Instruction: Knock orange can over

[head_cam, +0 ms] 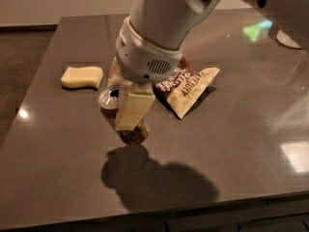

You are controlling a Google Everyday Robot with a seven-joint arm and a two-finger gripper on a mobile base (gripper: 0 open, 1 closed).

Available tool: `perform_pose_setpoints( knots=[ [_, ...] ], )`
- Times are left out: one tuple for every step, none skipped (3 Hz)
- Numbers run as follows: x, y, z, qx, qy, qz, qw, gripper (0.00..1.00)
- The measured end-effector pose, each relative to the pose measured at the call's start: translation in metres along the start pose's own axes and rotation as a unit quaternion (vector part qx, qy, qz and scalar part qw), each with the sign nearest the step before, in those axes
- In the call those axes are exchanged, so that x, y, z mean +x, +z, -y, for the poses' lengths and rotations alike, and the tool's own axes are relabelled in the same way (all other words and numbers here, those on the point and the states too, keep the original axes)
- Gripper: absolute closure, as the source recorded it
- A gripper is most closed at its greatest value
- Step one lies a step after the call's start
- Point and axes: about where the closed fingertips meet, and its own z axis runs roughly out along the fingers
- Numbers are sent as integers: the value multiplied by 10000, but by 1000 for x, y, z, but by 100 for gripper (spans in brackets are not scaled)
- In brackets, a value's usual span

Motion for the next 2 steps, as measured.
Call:
perform_pose_setpoints(
  knots=[
    [10,0,6,-13,-157,-727,9972,100],
    [11,8,11,9,-470,-1355,9897,100]
  ],
)
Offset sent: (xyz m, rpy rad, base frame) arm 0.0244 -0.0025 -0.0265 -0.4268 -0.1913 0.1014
